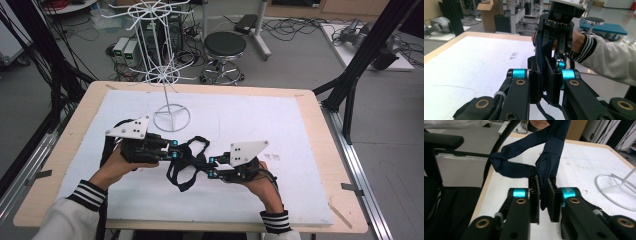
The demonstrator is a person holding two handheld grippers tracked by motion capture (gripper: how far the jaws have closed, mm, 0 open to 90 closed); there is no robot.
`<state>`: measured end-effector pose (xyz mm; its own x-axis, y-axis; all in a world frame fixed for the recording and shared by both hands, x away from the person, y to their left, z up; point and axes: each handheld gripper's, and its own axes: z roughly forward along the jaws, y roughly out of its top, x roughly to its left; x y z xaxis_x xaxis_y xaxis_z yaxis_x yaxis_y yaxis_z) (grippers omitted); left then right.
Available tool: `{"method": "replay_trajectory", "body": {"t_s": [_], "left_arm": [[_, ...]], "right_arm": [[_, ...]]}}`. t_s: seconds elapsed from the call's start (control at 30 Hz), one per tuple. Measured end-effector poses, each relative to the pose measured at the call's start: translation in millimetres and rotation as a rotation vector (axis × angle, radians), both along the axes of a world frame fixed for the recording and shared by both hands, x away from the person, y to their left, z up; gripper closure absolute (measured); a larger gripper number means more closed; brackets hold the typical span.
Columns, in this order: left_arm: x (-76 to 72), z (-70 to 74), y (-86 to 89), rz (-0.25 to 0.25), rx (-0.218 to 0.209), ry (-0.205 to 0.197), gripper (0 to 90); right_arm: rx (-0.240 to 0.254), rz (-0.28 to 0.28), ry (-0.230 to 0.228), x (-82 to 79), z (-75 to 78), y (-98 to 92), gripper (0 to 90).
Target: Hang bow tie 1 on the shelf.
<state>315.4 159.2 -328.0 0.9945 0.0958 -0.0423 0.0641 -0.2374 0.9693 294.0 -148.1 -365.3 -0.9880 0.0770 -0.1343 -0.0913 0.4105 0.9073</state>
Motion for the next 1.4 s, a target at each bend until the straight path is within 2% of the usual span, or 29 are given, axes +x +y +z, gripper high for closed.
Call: {"method": "replay_trajectory", "body": {"t_s": [0.03,0.07,0.1,0.17,0.2,0.37,0.4,0.43,0.6,0.9,1.1,1.2,1.33,1.4], "left_arm": [[-0.2,0.1,0.5,0.006,0.003,0.0,82.9],[-0.3,0.2,0.7,0.008,0.006,-0.001,82.9],[-0.4,0.0,1.1,0.007,0.007,-0.002,83.0],[-0.8,0.1,1.5,0.011,0.008,-0.005,82.9],[-1.0,0.2,1.9,0.012,0.008,-0.006,83.0],[-0.3,0.5,2.2,0.015,0.007,-0.002,82.9],[-0.2,0.4,2.1,0.015,0.008,0.0,82.9],[-0.3,0.4,2.1,0.015,0.008,0.001,82.9],[-0.1,1.1,3.7,0.022,-0.002,-0.007,82.9],[-0.5,3.5,9.9,0.052,-0.004,-0.015,82.8],[-0.3,6.4,18.6,0.084,-0.024,-0.025,82.8],[0.3,8.8,23.2,0.106,-0.03,-0.035,82.8],[1.1,13.0,29.3,0.13,-0.052,-0.054,82.7],[1.6,15.5,33.0,0.148,-0.058,-0.057,82.7]], "right_arm": [[0.042,-0.046,0.011,-0.3,-1.8,0.3,39.2],[0.042,-0.046,0.011,-0.3,-1.8,0.3,39.2],[0.067,-0.092,0.02,-0.4,-2.3,0.7,26.0],[0.105,-0.16,0.047,1.3,-3.3,-0.2,10.2],[0.107,-0.176,0.05,2.5,-3.3,-1.7,9.6],[0.128,-0.172,0.045,1.3,-1.6,-5.9,9.3],[0.136,-0.172,0.051,1.3,-1.2,-6.5,7.4],[0.145,-0.175,0.051,1.5,-1.2,-6.7,1.7],[0.159,-0.204,0.064,1.6,-0.7,-8.3,1.5],[0.2,-0.217,0.086,1.4,0.5,-12.7,0.6],[0.186,-0.282,0.086,0.9,-2.0,-22.1,0.6],[0.21,-0.291,0.086,-0.4,-3.7,-29.0,0.6],[0.215,-0.342,0.087,-2.9,-5.7,-38.4,0.6],[0.22,-0.376,0.073,-4.6,-6.5,-43.1,0.6]]}}
